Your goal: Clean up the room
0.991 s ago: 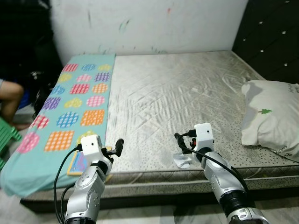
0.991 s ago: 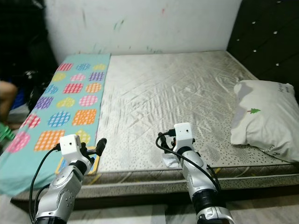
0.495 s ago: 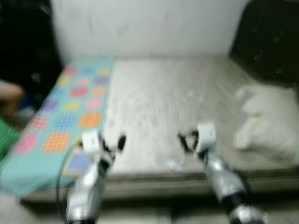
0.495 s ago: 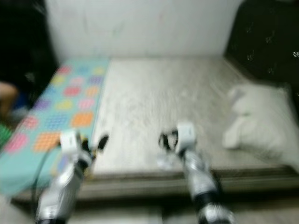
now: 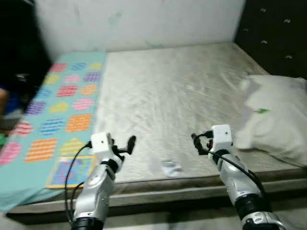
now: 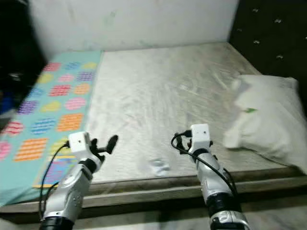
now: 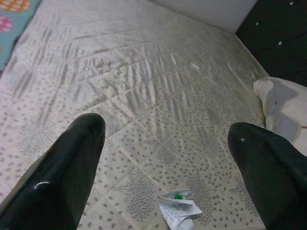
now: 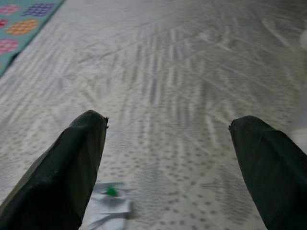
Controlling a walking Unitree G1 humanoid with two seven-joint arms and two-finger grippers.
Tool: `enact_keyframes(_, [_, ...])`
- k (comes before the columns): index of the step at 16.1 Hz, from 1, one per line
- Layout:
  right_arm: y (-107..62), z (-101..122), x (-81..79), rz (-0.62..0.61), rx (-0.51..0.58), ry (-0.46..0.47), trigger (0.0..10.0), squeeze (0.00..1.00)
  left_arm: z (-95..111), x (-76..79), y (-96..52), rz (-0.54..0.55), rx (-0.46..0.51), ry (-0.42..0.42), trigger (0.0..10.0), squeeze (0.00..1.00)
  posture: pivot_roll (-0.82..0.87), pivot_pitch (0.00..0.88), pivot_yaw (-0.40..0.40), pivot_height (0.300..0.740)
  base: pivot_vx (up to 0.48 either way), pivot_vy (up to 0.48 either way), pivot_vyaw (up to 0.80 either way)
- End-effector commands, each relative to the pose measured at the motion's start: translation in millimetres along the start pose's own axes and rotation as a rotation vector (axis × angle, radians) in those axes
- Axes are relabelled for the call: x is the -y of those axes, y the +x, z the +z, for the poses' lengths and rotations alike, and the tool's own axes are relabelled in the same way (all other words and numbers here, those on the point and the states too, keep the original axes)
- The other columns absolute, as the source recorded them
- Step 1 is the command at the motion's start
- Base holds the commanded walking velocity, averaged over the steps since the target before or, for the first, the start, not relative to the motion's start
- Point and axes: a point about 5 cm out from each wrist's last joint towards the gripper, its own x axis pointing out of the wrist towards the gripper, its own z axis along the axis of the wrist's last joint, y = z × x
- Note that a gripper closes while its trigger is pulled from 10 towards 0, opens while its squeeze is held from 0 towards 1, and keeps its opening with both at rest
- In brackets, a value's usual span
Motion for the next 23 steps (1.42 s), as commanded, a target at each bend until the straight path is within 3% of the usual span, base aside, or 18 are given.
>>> enact_keyframes(1, [3.7,6.5,-14.4,0.040,0.024,0.001,10.0,0.00,-0.2,-10.0,-4.2,0.029,0.001,0.003,10.0,0.00,-0.09,0.000,0.044,0.740,0.000,0.000,0.00])
enact_keyframes(14, [3.9,3.7,-14.1,0.040,0.011,-0.003,10.0,0.00,-1.8,-6.2,-5.0,0.000,0.003,-0.009,10.0,0.00,-0.09,0.000,0.040,0.740,0.000,0.000,-0.19])
enact_keyframes(23, [3.9,3.8,-13.9,0.036,0.015,-0.011,10.0,0.00,-0.7,-6.2,-4.4,-0.006,0.004,-0.011,10.0,0.00,-0.09,0.000,0.043,0.740,0.275,0.000,-0.05])
